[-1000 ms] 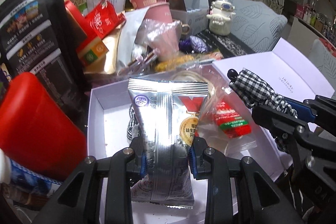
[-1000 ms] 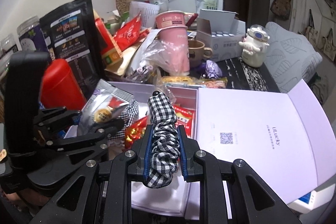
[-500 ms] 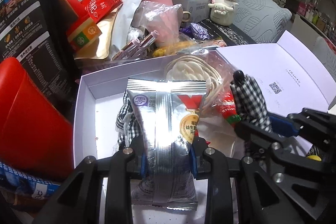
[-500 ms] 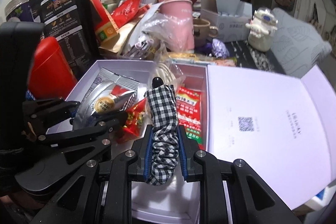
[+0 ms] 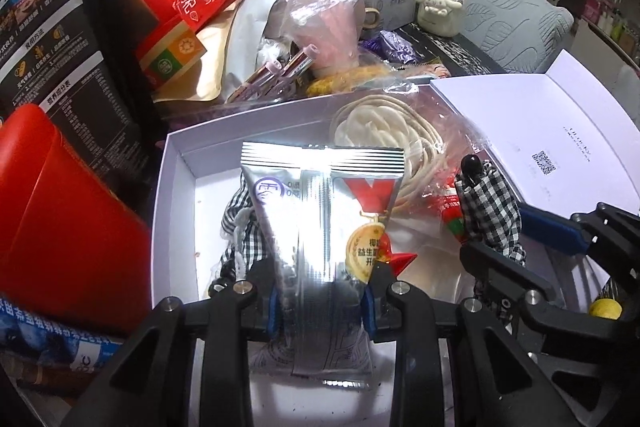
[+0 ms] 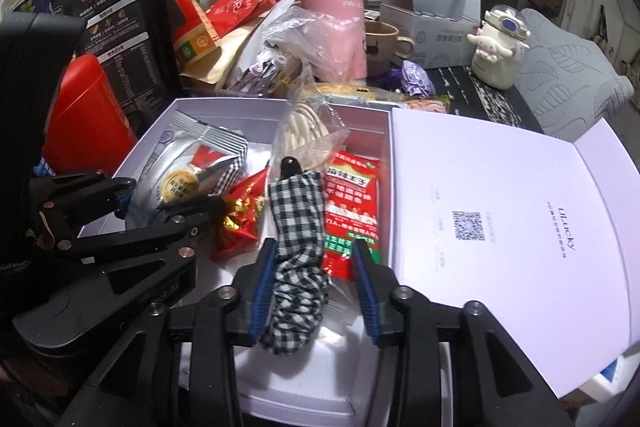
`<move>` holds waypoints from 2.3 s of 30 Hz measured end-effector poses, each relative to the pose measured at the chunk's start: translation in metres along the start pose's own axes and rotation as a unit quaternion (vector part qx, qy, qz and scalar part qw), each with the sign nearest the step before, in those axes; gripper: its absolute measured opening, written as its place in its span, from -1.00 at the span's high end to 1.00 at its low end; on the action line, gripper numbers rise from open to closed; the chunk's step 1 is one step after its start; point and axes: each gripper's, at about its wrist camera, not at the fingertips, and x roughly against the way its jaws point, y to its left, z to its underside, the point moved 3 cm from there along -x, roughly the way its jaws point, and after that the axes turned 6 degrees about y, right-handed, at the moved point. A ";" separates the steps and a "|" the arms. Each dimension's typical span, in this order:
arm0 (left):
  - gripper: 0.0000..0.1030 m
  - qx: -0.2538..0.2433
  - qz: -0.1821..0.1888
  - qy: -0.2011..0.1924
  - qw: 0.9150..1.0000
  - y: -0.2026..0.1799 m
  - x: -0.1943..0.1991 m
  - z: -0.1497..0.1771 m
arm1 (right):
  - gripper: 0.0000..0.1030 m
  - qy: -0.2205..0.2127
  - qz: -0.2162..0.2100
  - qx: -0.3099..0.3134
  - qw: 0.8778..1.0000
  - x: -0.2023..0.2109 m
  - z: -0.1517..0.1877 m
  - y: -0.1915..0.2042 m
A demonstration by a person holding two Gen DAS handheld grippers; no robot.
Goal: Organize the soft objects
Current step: 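Lower both items into the box and open both grippers, then withdraw both grippers from the white box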
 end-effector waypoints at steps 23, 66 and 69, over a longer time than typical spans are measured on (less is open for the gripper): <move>0.19 0.015 -0.003 -0.024 1.000 0.005 0.020 0.022 | -0.25 -0.031 0.032 -0.004 0.999 0.027 0.014 -0.002; -0.89 0.016 -0.031 -0.257 0.966 0.000 0.253 0.063 | -0.90 -0.261 0.090 -0.011 0.961 0.257 0.052 0.016; -0.89 0.012 -0.040 -0.275 0.960 0.000 0.270 0.076 | -0.98 -0.265 0.093 -0.011 0.960 0.273 0.064 0.021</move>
